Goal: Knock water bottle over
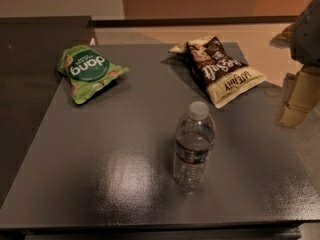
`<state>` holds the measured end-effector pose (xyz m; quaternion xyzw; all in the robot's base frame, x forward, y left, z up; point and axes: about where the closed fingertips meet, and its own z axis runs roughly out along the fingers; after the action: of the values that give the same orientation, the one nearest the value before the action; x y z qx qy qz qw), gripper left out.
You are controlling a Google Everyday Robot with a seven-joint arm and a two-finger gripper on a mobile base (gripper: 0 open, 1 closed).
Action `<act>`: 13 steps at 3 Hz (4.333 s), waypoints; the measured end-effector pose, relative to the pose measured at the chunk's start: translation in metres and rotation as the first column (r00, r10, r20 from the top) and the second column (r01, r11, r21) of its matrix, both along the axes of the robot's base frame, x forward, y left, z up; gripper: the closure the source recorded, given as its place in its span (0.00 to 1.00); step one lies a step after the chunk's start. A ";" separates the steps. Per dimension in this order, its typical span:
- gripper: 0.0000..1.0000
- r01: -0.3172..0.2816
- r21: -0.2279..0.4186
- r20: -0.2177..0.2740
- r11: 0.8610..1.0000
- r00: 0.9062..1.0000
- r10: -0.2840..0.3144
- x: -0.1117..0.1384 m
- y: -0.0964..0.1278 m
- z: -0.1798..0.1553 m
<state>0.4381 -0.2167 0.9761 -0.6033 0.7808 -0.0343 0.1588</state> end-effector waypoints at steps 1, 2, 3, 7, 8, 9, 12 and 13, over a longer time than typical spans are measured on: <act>0.00 0.000 0.000 0.000 1.000 1.000 0.000 0.000 0.000 0.000; 0.00 -0.021 0.043 -0.023 0.999 1.000 0.022 -0.001 0.008 -0.001; 0.00 -0.072 0.130 -0.065 0.989 0.995 0.080 -0.011 0.023 -0.003; 0.00 -0.246 0.474 -0.039 0.845 0.953 0.299 -0.079 0.129 -0.038; 0.00 -0.248 0.522 -0.043 0.816 0.948 0.316 -0.083 0.144 -0.045; 0.17 -0.246 0.569 -0.054 0.785 0.941 0.334 -0.084 0.152 -0.044; 0.87 -0.261 0.547 -0.062 0.795 0.935 0.350 -0.082 0.152 -0.028; 1.00 -0.265 0.432 -0.064 0.862 0.945 0.322 -0.064 0.140 -0.017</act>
Offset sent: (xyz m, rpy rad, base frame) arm -0.0042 0.0206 -0.0082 0.1129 0.0894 0.0577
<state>0.3738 -0.0766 0.9594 -0.6682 0.6775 0.1984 0.2347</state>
